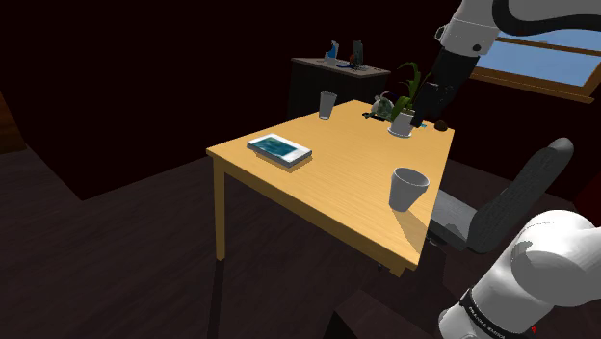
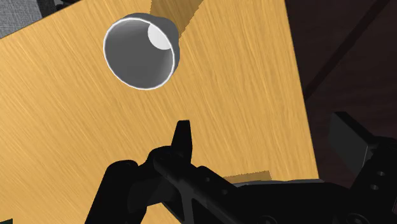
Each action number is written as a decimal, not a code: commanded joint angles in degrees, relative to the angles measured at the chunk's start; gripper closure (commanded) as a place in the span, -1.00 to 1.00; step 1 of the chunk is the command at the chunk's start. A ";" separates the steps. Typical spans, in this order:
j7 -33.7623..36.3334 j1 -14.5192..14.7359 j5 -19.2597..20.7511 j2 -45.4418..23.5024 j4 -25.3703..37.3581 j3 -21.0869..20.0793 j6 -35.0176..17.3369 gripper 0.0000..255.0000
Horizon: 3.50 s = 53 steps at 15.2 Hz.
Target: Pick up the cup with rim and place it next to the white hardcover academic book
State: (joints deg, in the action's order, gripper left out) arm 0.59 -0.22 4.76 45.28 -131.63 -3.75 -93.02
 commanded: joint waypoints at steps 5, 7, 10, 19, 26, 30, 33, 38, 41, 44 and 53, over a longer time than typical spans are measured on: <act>-3.49 -0.31 1.66 0.17 -6.77 2.92 -5.64 -1.00; -5.22 -0.59 2.61 -0.18 -9.82 4.44 -8.57 -1.00; -7.81 -1.16 4.16 -1.32 -13.95 6.78 -13.18 -1.00; -15.42 -3.70 9.48 -10.00 -22.79 14.22 -28.81 -1.00; -16.08 -4.42 10.95 -14.19 -25.65 15.88 -35.67 -1.00; -15.95 -4.62 11.39 -15.74 -26.66 16.27 -38.25 -1.00; -15.95 -4.62 11.39 -15.75 -26.66 16.27 -38.25 -1.00; -15.95 -4.62 11.39 -15.74 -26.66 16.27 -38.24 1.00; -15.95 -4.62 11.39 -15.74 -26.66 16.27 -38.24 1.00; -15.94 -4.61 11.38 -15.74 -26.65 16.26 -38.23 1.00; -16.75 -4.29 10.38 -12.22 -23.39 15.60 -31.50 1.00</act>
State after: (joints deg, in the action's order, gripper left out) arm -15.89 -4.50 15.26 32.55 -155.70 11.86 -125.68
